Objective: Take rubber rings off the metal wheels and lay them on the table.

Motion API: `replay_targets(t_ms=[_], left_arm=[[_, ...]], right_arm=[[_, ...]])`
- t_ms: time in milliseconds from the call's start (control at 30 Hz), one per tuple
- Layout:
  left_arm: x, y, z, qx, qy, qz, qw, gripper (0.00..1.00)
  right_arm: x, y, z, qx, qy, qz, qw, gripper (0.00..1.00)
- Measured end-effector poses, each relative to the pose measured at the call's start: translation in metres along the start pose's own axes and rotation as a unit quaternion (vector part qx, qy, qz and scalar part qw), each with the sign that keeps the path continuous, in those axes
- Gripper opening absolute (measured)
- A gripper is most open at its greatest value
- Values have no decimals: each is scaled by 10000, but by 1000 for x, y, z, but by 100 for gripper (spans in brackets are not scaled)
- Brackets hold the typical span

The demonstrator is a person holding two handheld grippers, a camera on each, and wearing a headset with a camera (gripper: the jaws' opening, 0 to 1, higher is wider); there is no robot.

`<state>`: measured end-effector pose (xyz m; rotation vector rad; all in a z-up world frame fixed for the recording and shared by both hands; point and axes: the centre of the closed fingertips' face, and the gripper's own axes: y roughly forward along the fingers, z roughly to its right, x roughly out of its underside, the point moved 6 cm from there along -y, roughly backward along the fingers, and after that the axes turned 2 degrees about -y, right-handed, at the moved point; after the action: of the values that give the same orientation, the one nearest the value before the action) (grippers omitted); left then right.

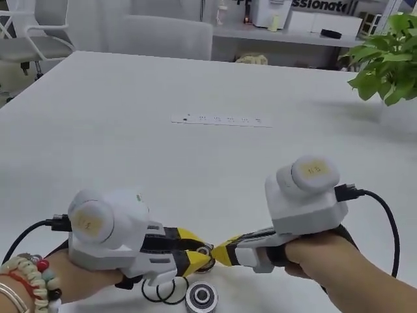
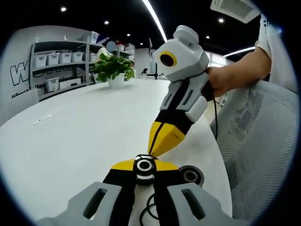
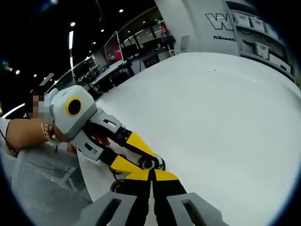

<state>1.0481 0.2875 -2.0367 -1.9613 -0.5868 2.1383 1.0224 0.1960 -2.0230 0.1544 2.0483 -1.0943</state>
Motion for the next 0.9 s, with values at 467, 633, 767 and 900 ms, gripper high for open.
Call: replay_targets(t_ms=[467, 633, 767, 900], left_arm=[[0, 0, 0, 18, 18, -9, 10000, 8], [-1, 0, -1, -14, 3, 1, 10000, 8], [-1, 1, -1, -1, -9, 3, 10000, 8], [-1, 1, 0, -30, 9, -3, 10000, 8]], right_arm=[[-5, 0, -5, -172, 28, 154, 9997, 0], [-19, -5, -5, -134, 89, 605, 9980, 0], [-14, -5, -2, -105, 162, 492, 9986, 0], [-7, -2, 3, 88, 203, 263, 9994, 0]])
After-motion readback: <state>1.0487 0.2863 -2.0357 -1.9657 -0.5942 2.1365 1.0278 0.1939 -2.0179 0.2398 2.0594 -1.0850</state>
